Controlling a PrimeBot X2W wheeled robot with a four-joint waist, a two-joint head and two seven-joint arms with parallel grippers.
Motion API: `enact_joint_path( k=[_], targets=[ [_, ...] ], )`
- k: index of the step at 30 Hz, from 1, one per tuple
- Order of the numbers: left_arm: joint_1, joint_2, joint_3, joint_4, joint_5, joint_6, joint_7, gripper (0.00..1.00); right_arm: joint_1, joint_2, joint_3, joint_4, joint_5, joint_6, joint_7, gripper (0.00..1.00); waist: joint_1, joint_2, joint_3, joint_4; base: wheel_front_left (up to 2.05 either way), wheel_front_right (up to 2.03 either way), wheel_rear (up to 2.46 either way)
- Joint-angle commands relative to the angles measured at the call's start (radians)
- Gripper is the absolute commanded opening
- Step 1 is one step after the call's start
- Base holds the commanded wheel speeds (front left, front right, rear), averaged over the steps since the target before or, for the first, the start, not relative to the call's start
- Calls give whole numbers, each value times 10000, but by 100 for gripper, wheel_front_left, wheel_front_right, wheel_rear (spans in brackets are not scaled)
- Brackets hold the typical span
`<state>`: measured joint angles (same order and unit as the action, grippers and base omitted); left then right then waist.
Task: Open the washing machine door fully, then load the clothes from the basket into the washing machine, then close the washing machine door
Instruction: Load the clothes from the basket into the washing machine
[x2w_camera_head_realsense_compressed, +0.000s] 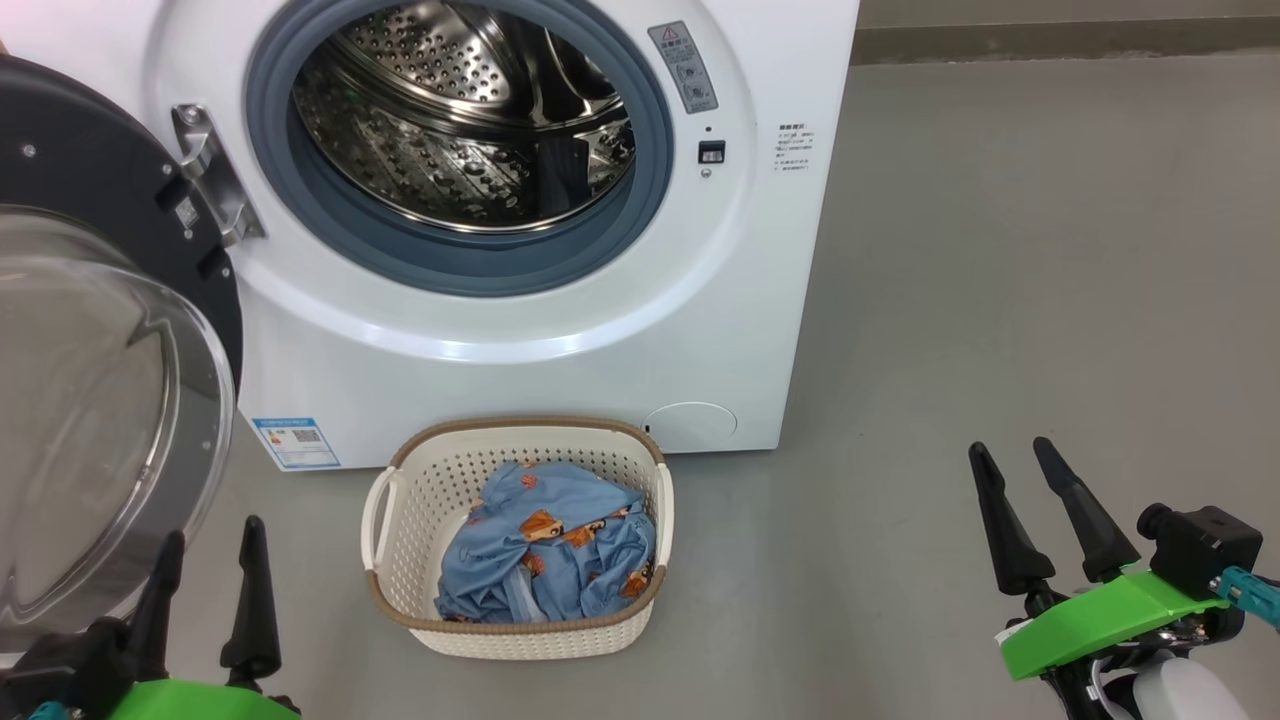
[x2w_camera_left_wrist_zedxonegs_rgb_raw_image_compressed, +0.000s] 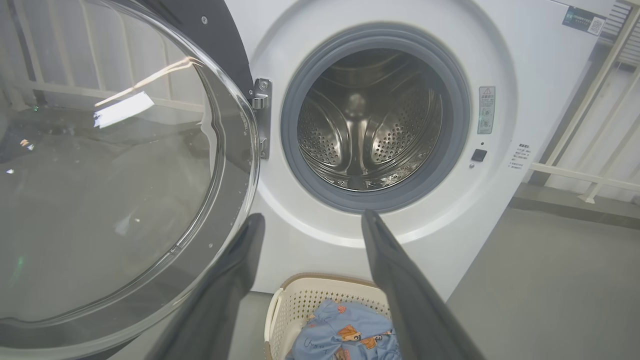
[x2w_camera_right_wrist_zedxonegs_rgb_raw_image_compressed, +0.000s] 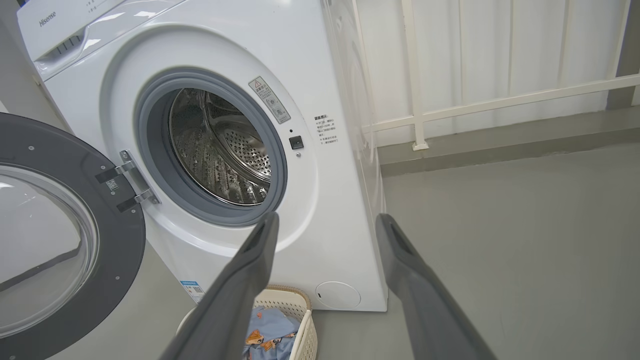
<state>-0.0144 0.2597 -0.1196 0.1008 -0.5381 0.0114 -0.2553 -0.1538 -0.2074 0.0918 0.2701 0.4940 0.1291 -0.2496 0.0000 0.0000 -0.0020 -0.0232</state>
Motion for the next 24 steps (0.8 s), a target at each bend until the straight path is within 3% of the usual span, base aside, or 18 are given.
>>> enact_joint_path(
  k=[1,16,24],
  targets=[
    [-228,201,439,-132,119,-34,-64,100,-136,-22,210,-219,-104,16,-122,100,0,0,8,-6,0,0,0],
    [-317,129,459,48,338,-111,-64,100,-167,23,240,-200,-89,16,-122,100,0,0,14,-4,5,-4,-1],
    [-348,135,474,63,359,-124,-64,100,-169,29,249,-194,-93,16,-122,100,0,0,25,-20,99,-99,0]
  ],
)
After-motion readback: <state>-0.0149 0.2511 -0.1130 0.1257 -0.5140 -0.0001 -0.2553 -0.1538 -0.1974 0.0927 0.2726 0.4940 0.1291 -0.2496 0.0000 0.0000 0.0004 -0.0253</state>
